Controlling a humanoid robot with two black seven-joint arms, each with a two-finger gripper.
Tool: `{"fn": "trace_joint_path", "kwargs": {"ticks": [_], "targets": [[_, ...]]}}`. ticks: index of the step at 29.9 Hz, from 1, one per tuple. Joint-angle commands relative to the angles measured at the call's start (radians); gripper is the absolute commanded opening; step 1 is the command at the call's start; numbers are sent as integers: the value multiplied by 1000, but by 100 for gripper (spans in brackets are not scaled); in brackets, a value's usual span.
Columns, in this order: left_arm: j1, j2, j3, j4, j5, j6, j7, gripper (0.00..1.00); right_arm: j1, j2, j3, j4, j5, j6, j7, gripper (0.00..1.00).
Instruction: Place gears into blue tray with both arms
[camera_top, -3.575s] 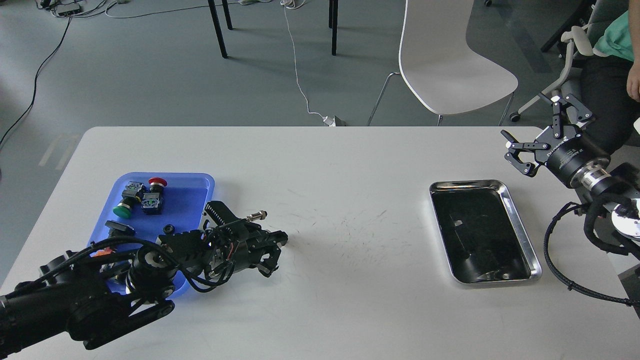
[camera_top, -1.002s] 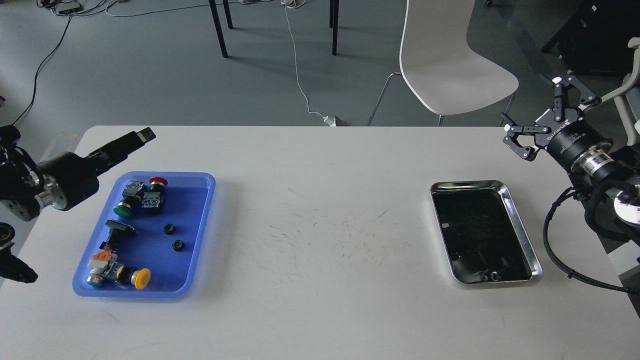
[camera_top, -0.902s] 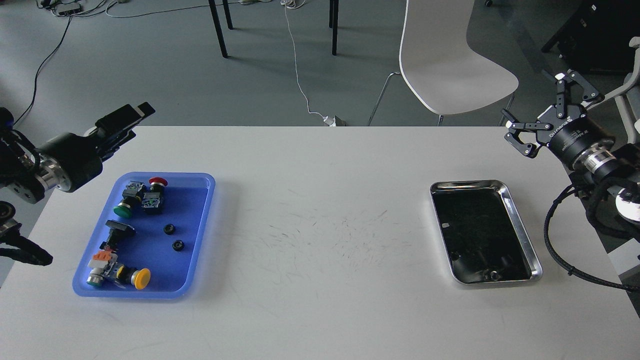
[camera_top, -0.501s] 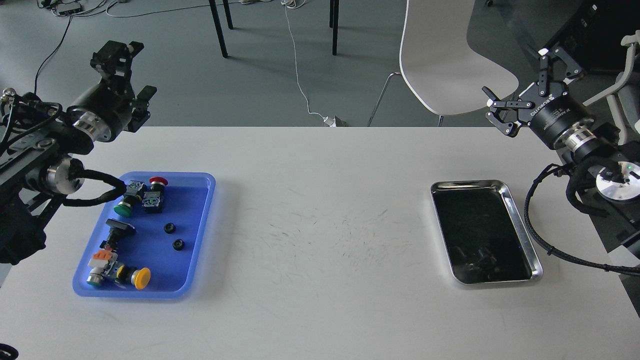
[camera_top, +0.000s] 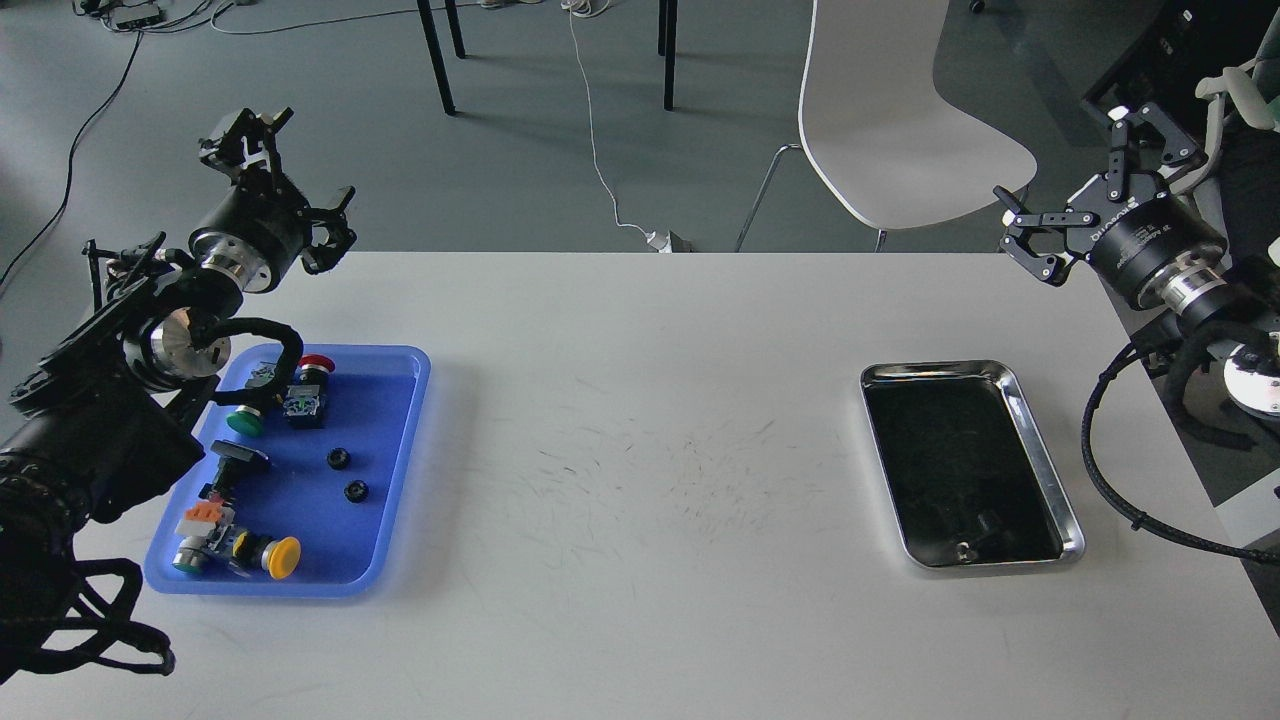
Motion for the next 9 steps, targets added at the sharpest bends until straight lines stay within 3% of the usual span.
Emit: {"fn": "trace_joint_path", "kwargs": {"ticks": [1,9], "targets": [[1,2,-2,-2,-8,-15,-2,98,-17,-4,13,38,1,-5,0,99],[1,2,-2,-10,-8,-14,-9,98,-31,-4,32,69,1,-29,2,99]]}}
